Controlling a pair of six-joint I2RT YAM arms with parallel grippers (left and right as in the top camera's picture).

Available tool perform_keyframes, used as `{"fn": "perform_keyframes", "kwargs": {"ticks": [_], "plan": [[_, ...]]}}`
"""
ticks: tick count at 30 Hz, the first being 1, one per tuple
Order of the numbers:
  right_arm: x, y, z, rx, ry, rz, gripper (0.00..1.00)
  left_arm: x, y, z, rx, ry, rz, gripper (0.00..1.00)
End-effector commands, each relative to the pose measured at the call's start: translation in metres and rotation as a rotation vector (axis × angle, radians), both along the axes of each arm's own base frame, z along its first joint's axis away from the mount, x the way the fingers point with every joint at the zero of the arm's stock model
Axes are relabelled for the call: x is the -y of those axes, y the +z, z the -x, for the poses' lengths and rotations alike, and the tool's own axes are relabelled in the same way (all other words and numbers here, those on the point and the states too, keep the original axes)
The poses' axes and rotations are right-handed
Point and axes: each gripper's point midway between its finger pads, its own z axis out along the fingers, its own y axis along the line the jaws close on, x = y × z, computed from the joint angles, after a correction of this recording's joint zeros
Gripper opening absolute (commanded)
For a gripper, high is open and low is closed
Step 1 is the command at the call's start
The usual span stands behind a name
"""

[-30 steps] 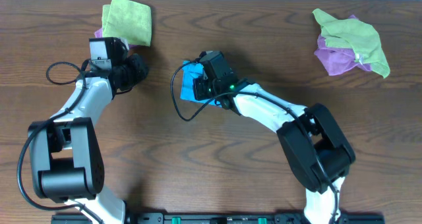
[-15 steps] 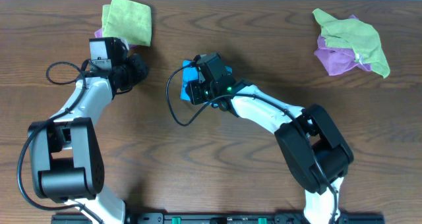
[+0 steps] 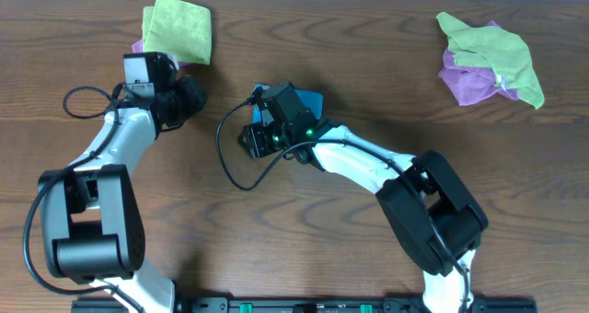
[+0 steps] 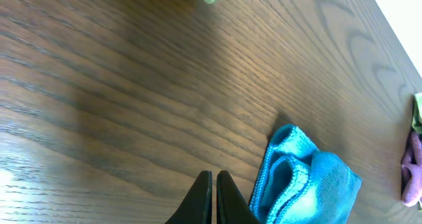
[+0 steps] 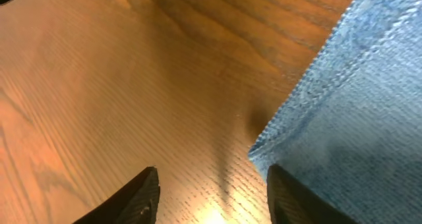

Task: Fold the cloth

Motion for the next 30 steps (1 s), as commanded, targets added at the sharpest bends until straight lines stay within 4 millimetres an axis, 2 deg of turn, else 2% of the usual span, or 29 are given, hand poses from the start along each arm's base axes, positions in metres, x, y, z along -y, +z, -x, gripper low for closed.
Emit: {"fn": "perform_keyframes", "kwargs": {"ticks": [1, 3, 7, 12, 13, 14, 17, 21, 24, 27, 28, 30], "plan": [[-0.003, 0.011, -0.004, 0.002, -0.006, -0.023, 0.53, -0.011, 0.017, -0.006, 0.042, 0.018, -0.007, 0.06], [0.002, 0.027, -0.010, 0.043, -0.007, -0.033, 0.53, -0.015, 0.022, -0.005, 0.050, 0.026, -0.006, 0.06], [0.026, 0.069, -0.026, 0.112, -0.068, -0.039, 0.65, -0.017, 0.041, -0.004, 0.090, 0.027, -0.002, 0.06], [0.060, 0.100, -0.020, 0.085, -0.103, -0.025, 0.75, -0.011, 0.051, 0.004, 0.082, 0.010, 0.023, 0.12], [0.069, 0.108, -0.016, 0.093, -0.095, -0.009, 0.85, -0.010, 0.052, 0.007, 0.076, 0.004, 0.031, 0.17], [0.076, 0.115, -0.013, 0.101, -0.087, 0.004, 0.99, -0.009, 0.052, 0.010, 0.065, 0.001, 0.035, 0.23], [0.101, 0.133, 0.002, 0.115, -0.068, 0.054, 0.99, -0.005, 0.049, 0.018, 0.028, -0.008, 0.050, 0.38], [0.142, 0.150, 0.026, 0.110, -0.094, 0.159, 0.99, 0.004, 0.046, 0.028, -0.016, -0.033, 0.092, 0.50], [0.167, 0.161, 0.041, 0.131, -0.133, 0.223, 0.99, 0.013, 0.045, 0.034, -0.045, -0.050, 0.124, 0.65], [0.192, 0.165, 0.063, 0.155, -0.173, 0.267, 0.99, 0.028, 0.042, 0.041, -0.080, -0.075, 0.134, 0.83], [0.201, 0.163, 0.073, 0.156, -0.185, 0.273, 0.99, 0.035, 0.041, 0.043, -0.088, -0.092, 0.134, 0.92], [0.218, 0.157, 0.091, 0.140, -0.222, 0.266, 0.99, 0.050, 0.040, 0.047, -0.104, -0.111, 0.134, 0.98]]}}
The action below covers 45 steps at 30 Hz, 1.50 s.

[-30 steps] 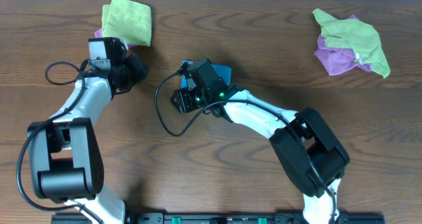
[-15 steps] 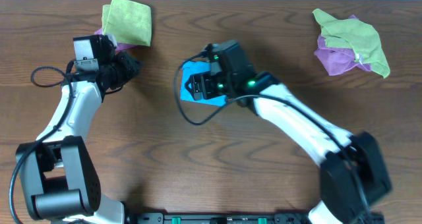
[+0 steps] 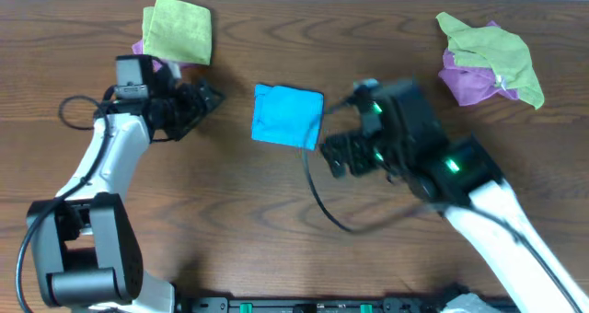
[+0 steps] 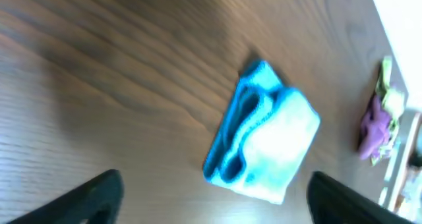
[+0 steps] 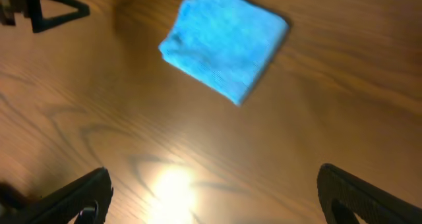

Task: Fold the cloth

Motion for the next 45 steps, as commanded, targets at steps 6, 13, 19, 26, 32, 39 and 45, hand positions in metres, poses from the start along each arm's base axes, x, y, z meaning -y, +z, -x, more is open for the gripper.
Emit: {"fn": "perform_keyframes", "kwargs": {"ticks": [6, 13, 19, 26, 32, 39, 45], "plan": [[0.068, -0.028, 0.076, 0.009, -0.174, -0.068, 0.99, 0.046, -0.003, 0.010, -0.046, -0.043, 0.000, 0.95], [0.098, -0.023, 0.132, 0.104, -0.273, -0.187, 0.99, 0.055, -0.029, 0.024, -0.098, -0.031, 0.046, 0.95], [0.116, -0.005, 0.131, 0.225, -0.380, -0.229, 0.99, 0.063, -0.044, 0.030, -0.104, 0.018, 0.110, 0.95], [0.117, -0.002, 0.129, 0.241, -0.387, -0.230, 0.99, 0.080, -0.064, 0.035, -0.131, 0.020, 0.136, 0.95], [0.117, -0.002, 0.129, 0.240, -0.387, -0.229, 0.99, 0.091, -0.073, 0.023, -0.134, 0.061, 0.181, 0.96], [0.118, -0.004, 0.130, 0.235, -0.387, -0.226, 0.99, 0.109, -0.090, 0.017, -0.147, 0.074, 0.227, 0.92], [0.118, -0.004, 0.130, 0.235, -0.387, -0.225, 0.99, 0.123, -0.100, 0.014, -0.120, 0.041, 0.232, 0.53]]}}
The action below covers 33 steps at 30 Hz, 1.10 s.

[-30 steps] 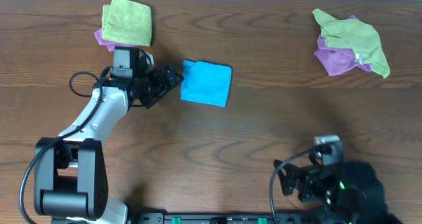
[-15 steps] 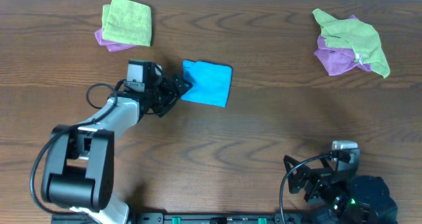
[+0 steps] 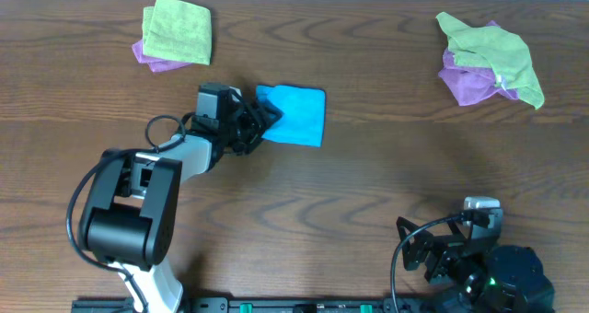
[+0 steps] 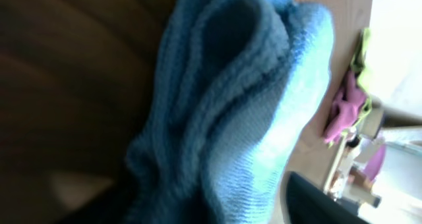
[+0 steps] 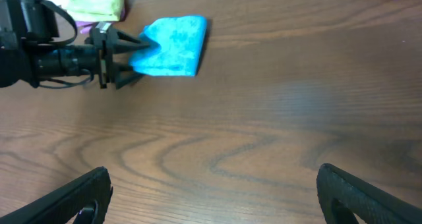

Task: Fold the cloth

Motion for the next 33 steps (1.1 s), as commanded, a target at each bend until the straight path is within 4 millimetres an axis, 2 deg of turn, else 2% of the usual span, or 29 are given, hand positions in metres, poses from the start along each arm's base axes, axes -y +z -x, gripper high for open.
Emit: {"fn": "perform_keyframes", "kwargs": {"ticks": [1, 4, 7, 9, 13, 18, 19, 21, 26, 31, 33], "plan": [[0.003, -0.003, -0.001, -0.008, -0.026, -0.006, 0.99, 0.002, -0.027, 0.008, -0.054, 0.000, -0.027, 0.40], [0.003, -0.003, -0.001, -0.007, -0.026, -0.006, 0.99, 0.003, -0.032, 0.007, -0.049, -0.004, -0.028, 0.06], [0.003, -0.003, -0.001, -0.007, -0.026, -0.006, 0.99, 0.004, -0.027, 0.000, 0.000, -0.009, -0.021, 0.06], [0.003, -0.003, -0.001, -0.008, -0.026, -0.006, 0.99, 0.009, -0.014, -0.010, 0.067, -0.020, 0.012, 0.06], [0.003, -0.003, -0.001, -0.007, -0.026, -0.006, 0.99, 0.015, 0.017, -0.029, 0.150, -0.037, 0.087, 0.06], [0.003, -0.003, -0.001, -0.007, -0.026, -0.006, 0.99, 0.010, 0.076, -0.070, 0.243, -0.020, 0.164, 0.06], [0.003, -0.003, -0.001, -0.007, -0.026, -0.006, 0.99, 0.006, 0.094, -0.082, 0.262, -0.011, 0.189, 0.06], [0.003, -0.003, -0.001, -0.008, -0.026, -0.006, 0.99, -0.005, 0.116, -0.100, 0.267, 0.015, 0.195, 0.06], [0.003, -0.003, -0.001, -0.008, -0.026, -0.006, 0.99, -0.052, 0.185, -0.146, 0.332, 0.094, 0.117, 0.06], [0.003, -0.003, -0.001, -0.008, -0.026, -0.006, 0.99, -0.096, 0.234, -0.177, 0.437, 0.204, 0.024, 0.06], [0.003, -0.003, -0.001, -0.008, -0.026, -0.006, 0.99, -0.107, 0.242, -0.186, 0.462, 0.229, 0.013, 0.06]]}}
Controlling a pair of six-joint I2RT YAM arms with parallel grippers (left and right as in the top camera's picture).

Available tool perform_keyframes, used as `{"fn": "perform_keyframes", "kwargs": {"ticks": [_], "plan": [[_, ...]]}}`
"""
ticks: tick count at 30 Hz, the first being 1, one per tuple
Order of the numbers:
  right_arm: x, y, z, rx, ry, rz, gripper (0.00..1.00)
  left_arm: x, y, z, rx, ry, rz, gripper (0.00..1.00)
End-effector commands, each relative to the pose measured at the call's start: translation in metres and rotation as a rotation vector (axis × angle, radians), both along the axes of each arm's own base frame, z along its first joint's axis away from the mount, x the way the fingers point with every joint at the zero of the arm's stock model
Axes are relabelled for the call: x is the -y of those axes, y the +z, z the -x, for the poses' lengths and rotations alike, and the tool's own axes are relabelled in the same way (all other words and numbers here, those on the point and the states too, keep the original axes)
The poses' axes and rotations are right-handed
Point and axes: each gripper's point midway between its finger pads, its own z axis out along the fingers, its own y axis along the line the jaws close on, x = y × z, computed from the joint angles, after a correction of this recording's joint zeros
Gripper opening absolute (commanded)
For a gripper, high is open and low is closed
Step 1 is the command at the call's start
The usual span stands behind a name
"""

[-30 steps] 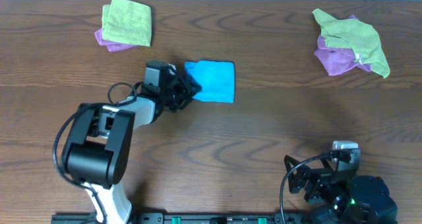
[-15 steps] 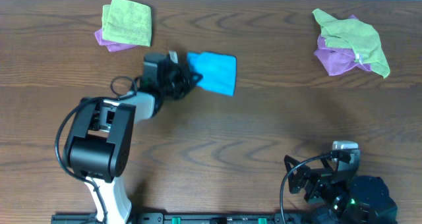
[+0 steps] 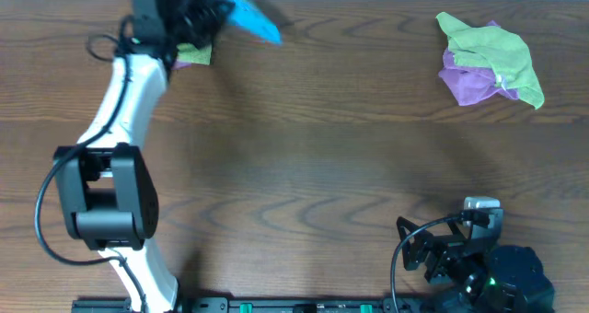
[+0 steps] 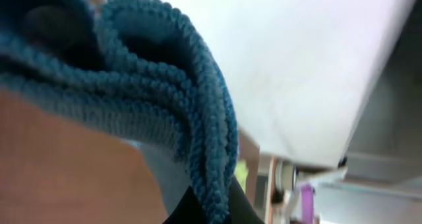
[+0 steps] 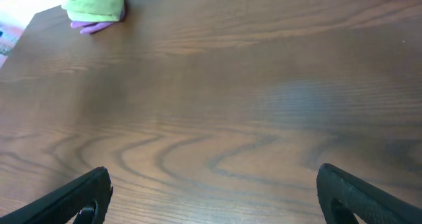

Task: Fold the cloth
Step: 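Grasp the folded blue square with the left gripper and lift it, then place the blue square on top of the top-left cloth pile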

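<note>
The folded blue cloth (image 3: 250, 18) hangs in the air at the table's far left back, pinched at one end by my left gripper (image 3: 210, 9). In the left wrist view its stacked blue edges (image 4: 158, 112) fill the frame, and the left gripper (image 4: 212, 209) is shut on them. My right gripper (image 5: 214, 197) stands wide open with nothing between its fingers; its arm (image 3: 460, 258) sits at the front right of the table, far from the cloth.
A folded green cloth on a purple one (image 3: 191, 52) lies just under the left gripper, also in the right wrist view as the green cloth (image 5: 95, 3). A crumpled green and purple pile (image 3: 488, 60) lies at the back right. Brown wooden table (image 3: 322, 166).
The blue cloth was on the table near the middle with my left gripper at its left edge; now it is held up at the far left back. The right arm has not moved.
First my right gripper stood over the blue cloth mid-table, the left shut beside the green stack. Then the right arm was off to the right, the cloth a folded square, the left open. Then the left was at its edge, and now holds it aloft.
</note>
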Motion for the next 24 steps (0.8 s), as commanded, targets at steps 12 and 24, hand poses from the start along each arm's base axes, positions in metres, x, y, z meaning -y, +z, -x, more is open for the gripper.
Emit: {"fn": "perform_keyframes", "kwargs": {"ticks": [12, 24], "plan": [[0.003, -0.003, -0.001, -0.007, -0.025, -0.007, 0.99, -0.080, -0.033, -0.068, 0.018, 0.129, -0.027, 0.06], [0.003, -0.003, -0.001, -0.007, -0.025, -0.007, 0.99, -0.115, -0.055, -0.078, -0.011, 0.155, -0.037, 0.06]]}}
